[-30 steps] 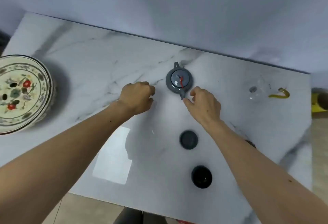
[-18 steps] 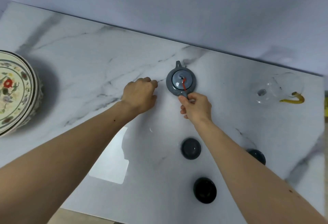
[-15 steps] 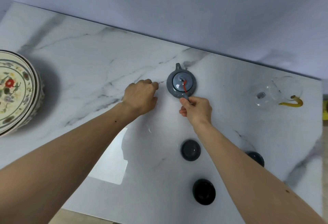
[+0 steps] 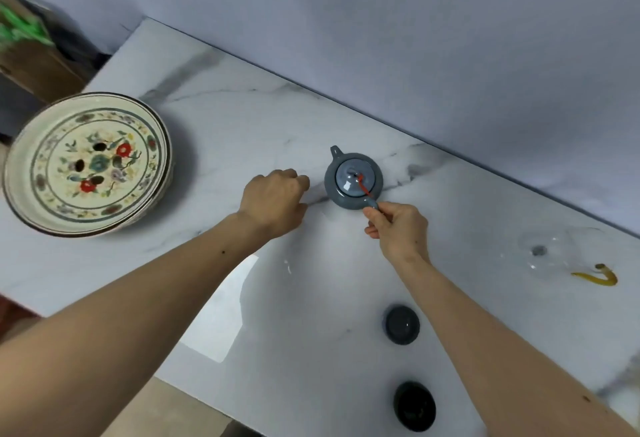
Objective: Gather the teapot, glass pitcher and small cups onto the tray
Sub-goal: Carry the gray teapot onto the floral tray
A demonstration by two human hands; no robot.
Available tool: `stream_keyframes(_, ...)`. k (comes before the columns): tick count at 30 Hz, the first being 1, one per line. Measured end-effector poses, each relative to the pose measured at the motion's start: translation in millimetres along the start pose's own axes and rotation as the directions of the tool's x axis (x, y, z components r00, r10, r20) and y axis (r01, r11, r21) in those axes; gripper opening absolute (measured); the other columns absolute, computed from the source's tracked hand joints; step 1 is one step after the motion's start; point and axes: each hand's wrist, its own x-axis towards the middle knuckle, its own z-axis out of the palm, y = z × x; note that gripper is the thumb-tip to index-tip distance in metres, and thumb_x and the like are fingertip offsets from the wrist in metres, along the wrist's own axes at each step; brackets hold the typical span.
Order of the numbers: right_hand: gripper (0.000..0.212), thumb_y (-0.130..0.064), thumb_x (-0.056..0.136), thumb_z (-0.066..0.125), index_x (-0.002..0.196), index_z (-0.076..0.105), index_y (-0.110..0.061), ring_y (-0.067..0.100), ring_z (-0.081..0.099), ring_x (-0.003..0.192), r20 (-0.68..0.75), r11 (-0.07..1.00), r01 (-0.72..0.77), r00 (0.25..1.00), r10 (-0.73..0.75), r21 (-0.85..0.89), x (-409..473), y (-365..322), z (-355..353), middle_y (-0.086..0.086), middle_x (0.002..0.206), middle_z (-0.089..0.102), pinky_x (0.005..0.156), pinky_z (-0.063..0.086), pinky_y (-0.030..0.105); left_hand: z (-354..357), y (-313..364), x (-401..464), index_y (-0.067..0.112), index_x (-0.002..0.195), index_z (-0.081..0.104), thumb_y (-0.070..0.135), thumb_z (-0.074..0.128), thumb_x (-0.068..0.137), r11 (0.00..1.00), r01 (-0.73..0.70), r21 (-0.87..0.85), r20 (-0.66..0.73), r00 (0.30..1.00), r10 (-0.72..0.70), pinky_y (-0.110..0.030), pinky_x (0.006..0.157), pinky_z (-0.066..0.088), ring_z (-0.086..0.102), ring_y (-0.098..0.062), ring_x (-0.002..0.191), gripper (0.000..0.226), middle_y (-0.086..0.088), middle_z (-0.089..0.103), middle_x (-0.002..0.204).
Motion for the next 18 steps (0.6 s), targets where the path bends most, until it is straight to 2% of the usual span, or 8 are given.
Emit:
stream_keyframes(5,0.017,-0.014,0.088,0.066,0.080,0.073,0.000,0.012,0.066,0.054,0.090,0.992,0.122,0.989,-0.119,-0.029,-5.6,-67.9,42.5,0.019,0.069,0.071,0.067,0.060,0.029,-32.6,-67.3,-22.8,0.019,0.121,0.058,0.031,0.055,0.089,0.997,0.080,-0.007,-0.037,0.996,-0.080,-0.036,0.077,0.046,0.058,-0.028,0.108,0.035,-0.003,0.062,0.115)
stream_keyframes(8,0.023,-0.014,0.087,0.066,0.075,0.067,0.005,0.014,0.066,0.053,0.141,0.983,0.178,0.975,-0.171,-0.038,-10.9,-107.6,78.3,0.023,0.066,0.067,0.068,0.060,0.036,-52.0,-115.1,-39.0,0.020,0.120,0.059,0.034,0.055,0.090,0.993,0.121,0.010,-0.069,0.990,-0.120,-0.035,0.072,0.047,0.060,-0.029,0.105,0.033,-0.003,0.064,0.114)
stream_keyframes(12,0.025,-0.016,0.087,0.067,0.076,0.066,0.006,0.011,0.066,0.052,0.189,0.973,0.224,0.959,-0.209,-0.058,-19.3,-154.0,131.5,0.026,0.068,0.066,0.069,0.059,0.037,-73.5,-183.7,-59.9,0.018,0.106,0.064,0.033,0.055,0.087,0.988,0.156,0.001,-0.088,0.984,-0.155,-0.033,0.063,0.043,0.062,-0.031,0.097,0.025,-0.004,0.065,0.104)
stream_keyframes(14,0.022,-0.016,0.087,0.067,0.079,0.068,0.004,0.014,0.068,0.056,0.204,0.973,0.227,0.956,-0.212,-0.050,-22.9,-174.4,161.4,0.024,0.070,0.068,0.071,0.060,0.039,-80.9,-220.1,-66.0,0.019,0.103,0.063,0.034,0.055,0.086,0.986,0.169,-0.008,-0.086,0.982,-0.169,-0.034,0.066,0.046,0.062,-0.032,0.096,0.024,-0.004,0.065,0.102)
stream_keyframes(18,0.019,-0.017,0.087,0.066,0.079,0.071,-0.001,0.020,0.070,0.061,0.242,0.963,0.263,0.940,-0.240,-0.065,-25.6,-204.2,215.8,0.019,0.068,0.070,0.071,0.060,0.037,-85.6,-282.0,-72.0,0.021,0.109,0.062,0.038,0.055,0.086,0.983,0.177,-0.039,-0.080,0.981,-0.180,-0.037,0.074,0.049,0.061,-0.030,0.102,0.029,-0.003,0.064,0.106)
